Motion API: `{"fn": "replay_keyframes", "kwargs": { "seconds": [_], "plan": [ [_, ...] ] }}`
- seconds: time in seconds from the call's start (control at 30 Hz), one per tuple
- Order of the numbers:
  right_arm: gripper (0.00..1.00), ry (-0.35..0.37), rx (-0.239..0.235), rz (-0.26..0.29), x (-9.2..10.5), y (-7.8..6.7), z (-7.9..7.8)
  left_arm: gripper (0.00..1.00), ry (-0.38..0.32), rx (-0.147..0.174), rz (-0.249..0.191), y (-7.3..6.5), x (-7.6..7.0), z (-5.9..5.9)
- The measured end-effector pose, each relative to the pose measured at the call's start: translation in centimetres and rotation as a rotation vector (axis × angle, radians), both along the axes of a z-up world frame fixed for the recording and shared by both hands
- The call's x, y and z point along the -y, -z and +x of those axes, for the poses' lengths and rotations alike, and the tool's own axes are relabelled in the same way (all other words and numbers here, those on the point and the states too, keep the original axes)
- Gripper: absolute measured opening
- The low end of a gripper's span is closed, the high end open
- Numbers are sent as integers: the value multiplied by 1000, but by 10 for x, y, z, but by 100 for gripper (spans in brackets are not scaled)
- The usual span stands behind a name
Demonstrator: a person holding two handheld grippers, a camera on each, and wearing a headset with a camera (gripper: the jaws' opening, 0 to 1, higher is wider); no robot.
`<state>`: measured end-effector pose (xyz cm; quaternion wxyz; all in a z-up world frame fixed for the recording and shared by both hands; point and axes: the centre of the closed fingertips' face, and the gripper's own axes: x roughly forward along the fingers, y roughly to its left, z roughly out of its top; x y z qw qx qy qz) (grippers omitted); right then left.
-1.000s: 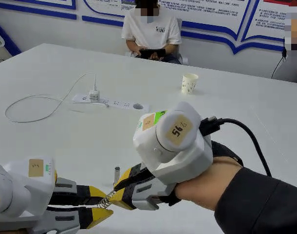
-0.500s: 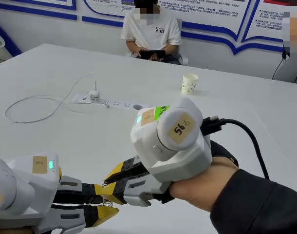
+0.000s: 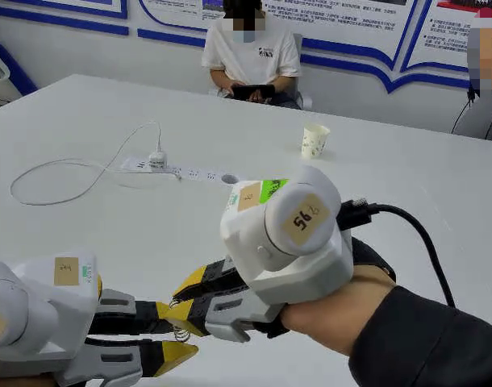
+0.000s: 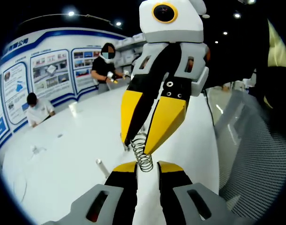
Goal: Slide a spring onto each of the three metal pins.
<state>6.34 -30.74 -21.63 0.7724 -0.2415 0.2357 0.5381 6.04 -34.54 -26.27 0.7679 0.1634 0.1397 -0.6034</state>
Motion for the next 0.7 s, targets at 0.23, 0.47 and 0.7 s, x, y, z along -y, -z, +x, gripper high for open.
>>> {"fn": "replay_keyframes", "kwargs": {
  "seconds": [0.23, 0.47, 0.7],
  "plan": [
    [11, 25, 10, 18, 3, -3, 6, 23, -33, -14, -11, -2, -6, 4],
    [11, 63, 25, 45, 7, -8, 17, 29, -82, -31, -34, -5, -16, 11],
    [11, 107, 44, 78, 11, -14, 32, 33, -118, -42, -53, -7, -22, 15]
  ]
}}
